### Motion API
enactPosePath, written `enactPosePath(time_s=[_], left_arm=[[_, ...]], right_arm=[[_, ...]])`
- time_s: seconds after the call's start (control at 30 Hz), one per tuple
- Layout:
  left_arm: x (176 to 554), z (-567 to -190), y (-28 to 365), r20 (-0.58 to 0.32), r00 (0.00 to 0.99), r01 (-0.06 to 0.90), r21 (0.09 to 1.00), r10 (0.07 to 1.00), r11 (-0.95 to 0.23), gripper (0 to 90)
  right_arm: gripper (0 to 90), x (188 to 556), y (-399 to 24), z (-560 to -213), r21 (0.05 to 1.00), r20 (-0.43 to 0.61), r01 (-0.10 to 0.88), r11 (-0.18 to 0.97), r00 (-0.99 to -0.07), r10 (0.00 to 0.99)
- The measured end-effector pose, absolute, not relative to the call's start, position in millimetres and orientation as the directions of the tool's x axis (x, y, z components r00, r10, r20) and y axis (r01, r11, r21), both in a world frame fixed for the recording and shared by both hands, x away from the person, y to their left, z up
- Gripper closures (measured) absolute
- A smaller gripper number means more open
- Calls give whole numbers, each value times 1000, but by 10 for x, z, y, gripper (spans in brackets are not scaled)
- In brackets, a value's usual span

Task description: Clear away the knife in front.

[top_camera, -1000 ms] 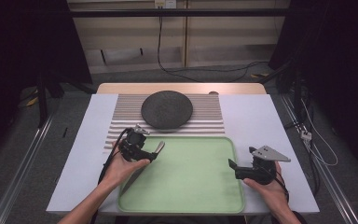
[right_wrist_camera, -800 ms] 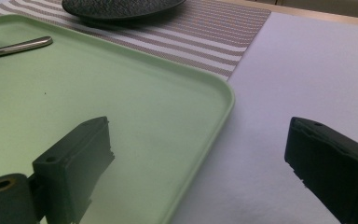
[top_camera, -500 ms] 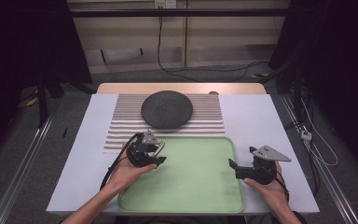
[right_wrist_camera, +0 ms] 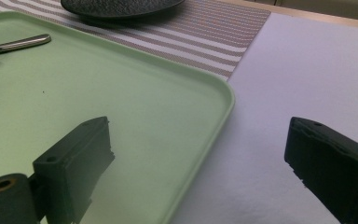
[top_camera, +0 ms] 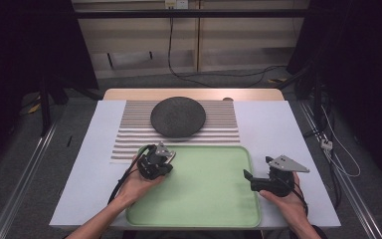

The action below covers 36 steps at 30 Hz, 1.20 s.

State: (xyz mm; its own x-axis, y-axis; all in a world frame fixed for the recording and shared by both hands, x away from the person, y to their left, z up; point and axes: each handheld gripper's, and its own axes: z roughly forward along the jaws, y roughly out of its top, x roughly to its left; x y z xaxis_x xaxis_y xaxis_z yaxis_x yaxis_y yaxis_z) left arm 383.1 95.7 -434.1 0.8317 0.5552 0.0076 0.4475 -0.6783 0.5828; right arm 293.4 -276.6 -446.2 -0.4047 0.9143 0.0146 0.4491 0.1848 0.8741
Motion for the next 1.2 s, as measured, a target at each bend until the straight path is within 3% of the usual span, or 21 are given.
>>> enactPosePath(time_s=[1.2], left_arm=[[3950,-4293,1126,-15,817,499,522,577,-692,900]], right_arm=[[74,2935,-2767,-4465,873,11,450,188,-402,916]])
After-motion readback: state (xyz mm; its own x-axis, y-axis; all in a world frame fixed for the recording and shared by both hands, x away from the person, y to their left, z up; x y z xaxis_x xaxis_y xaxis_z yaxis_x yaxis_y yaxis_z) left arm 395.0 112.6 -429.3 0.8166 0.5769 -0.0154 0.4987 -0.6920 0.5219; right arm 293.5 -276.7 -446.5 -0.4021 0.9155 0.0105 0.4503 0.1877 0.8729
